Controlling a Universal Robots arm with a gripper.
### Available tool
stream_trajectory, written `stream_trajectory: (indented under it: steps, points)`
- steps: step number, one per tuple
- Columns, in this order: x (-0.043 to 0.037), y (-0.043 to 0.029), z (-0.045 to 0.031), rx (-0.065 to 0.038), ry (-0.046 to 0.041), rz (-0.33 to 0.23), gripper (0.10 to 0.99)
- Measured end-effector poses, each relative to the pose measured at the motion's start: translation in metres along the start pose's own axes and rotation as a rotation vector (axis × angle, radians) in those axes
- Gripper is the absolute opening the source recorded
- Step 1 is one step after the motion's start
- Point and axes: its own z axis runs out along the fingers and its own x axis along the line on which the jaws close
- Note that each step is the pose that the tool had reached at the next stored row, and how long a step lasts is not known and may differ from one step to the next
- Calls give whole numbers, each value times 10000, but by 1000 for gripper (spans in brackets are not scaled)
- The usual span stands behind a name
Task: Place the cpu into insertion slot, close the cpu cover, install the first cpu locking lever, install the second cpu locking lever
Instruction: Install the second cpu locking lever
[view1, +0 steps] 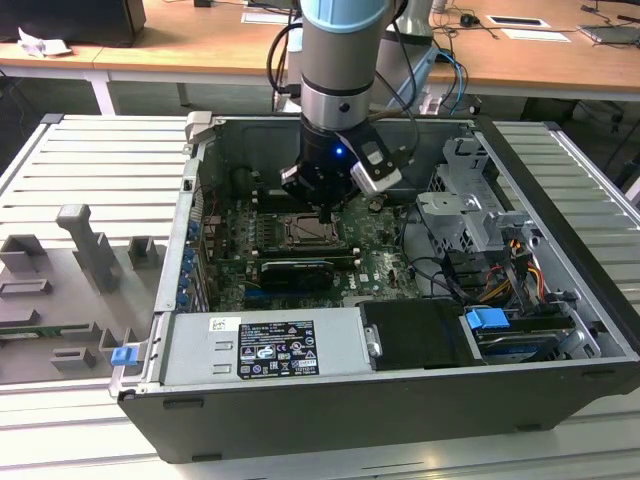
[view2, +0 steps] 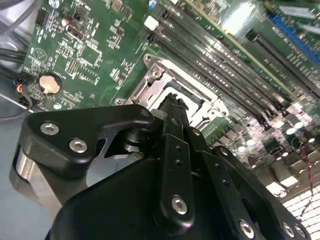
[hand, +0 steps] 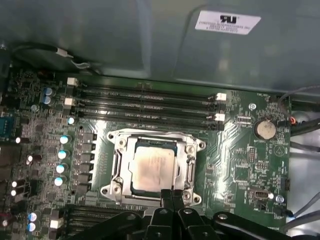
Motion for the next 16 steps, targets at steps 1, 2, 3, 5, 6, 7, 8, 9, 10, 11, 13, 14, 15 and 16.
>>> stream_trajectory:
  steps: [1, 2, 3, 5, 6, 7, 8, 9, 10, 11, 13, 14, 15, 16]
  points:
    - [3, -31, -1, -18, 7, 2, 106]
    - [4, -48, -1, -30, 8, 2, 106]
    - [7, -65, 1, -40, 7, 1, 106]
    - [18, -96, 1, -55, 6, 2, 106]
    - [24, -119, 0, -63, 5, 2, 106]
    - [38, -146, -1, -85, 3, 4, 106]
    - [52, -160, -1, -120, -1, 4, 106]
    - [55, -163, -1, -136, -2, 3, 106]
    - [57, -163, 0, -147, -4, 3, 106]
    - [59, -163, 1, -160, -5, 5, 106]
    - [60, -164, 1, -170, -5, 5, 106]
    - [60, -164, 1, -171, -6, 5, 106]
    - [61, -165, 1, -171, -5, 5, 106]
    - [61, -165, 2, -171, -6, 7, 106]
